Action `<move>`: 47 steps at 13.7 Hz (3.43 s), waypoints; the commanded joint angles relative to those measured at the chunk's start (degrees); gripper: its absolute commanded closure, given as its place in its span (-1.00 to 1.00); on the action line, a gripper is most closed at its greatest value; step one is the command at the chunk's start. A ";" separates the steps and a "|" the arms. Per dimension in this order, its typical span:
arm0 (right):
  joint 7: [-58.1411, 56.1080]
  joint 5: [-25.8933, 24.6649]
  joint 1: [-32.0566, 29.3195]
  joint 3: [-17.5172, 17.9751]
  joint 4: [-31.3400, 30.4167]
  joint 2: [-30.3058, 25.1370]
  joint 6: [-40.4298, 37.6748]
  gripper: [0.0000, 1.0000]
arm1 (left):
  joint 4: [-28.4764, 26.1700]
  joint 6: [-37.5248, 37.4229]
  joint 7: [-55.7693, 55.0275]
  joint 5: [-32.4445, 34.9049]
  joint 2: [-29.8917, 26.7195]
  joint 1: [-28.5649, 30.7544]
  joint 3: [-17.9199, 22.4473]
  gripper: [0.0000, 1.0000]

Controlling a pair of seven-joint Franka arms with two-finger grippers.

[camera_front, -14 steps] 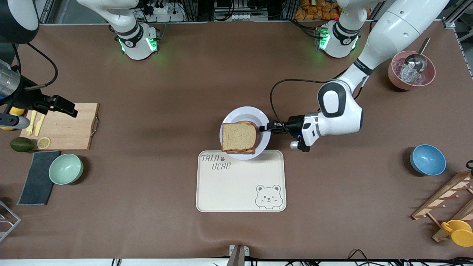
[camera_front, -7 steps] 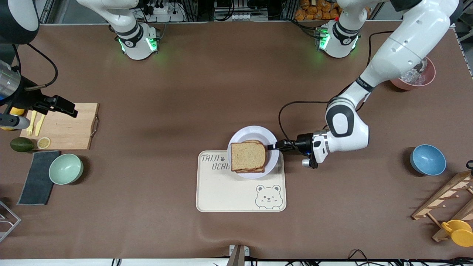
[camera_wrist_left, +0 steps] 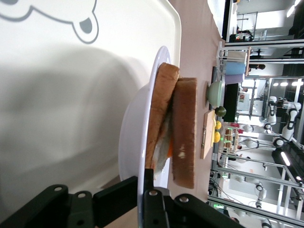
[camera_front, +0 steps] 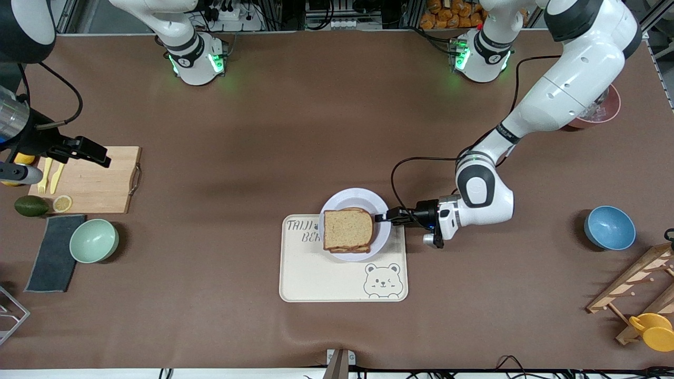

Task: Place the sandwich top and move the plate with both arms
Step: 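Slide the plate with the left gripper onto the bear tray, then open the left gripper and release the plate on the tray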

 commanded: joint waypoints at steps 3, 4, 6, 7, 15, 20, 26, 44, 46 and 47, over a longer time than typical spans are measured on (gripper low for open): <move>-0.37 -0.72 -0.76 0.51 0.08 -0.01 -0.47 -1.00 | 7.08 -0.38 0.70 -3.47 2.87 -4.89 3.62 1.00; -0.37 -0.72 -0.76 0.51 -0.01 -0.01 -0.47 -1.00 | 7.87 -0.38 0.70 -3.82 3.23 -4.89 3.62 1.00; -0.37 -0.72 -0.76 0.51 -0.18 -0.09 -0.47 -1.00 | 9.19 -0.47 0.70 -6.88 3.23 -5.07 3.62 1.00; -0.37 -0.63 -0.76 0.51 -0.18 -0.01 -0.47 -1.00 | 9.98 -0.47 0.70 -8.29 3.40 -5.42 3.62 1.00; -0.37 -0.63 -0.76 0.51 -0.18 -0.01 -0.29 -1.00 | 14.47 -0.30 2.10 -10.33 7.27 -9.11 5.02 1.00; -0.37 -0.63 -0.76 0.51 -0.18 -0.01 -0.29 -1.00 | 15.96 -0.29 2.45 -10.33 8.85 -9.46 5.11 1.00; -0.37 -0.63 -0.76 0.51 -0.18 -0.01 -0.29 -1.00 | 16.58 -0.29 4.12 -9.45 8.59 -10.34 7.31 -0.37; -0.37 -0.63 -1.02 0.51 -0.18 -0.01 -0.55 -1.00 | 2.97 0.85 2.20 6.09 -11.17 -9.99 15.83 -1.00; -0.45 -0.63 -1.64 0.51 -0.18 -0.01 -0.91 -1.00 | 0.86 0.85 -1.22 10.57 -14.51 -9.99 17.50 -1.00; -0.45 -0.63 -1.64 0.51 -0.18 0.08 -0.91 -1.00 | 0.24 0.85 -3.50 13.63 -15.92 -9.99 18.20 -1.00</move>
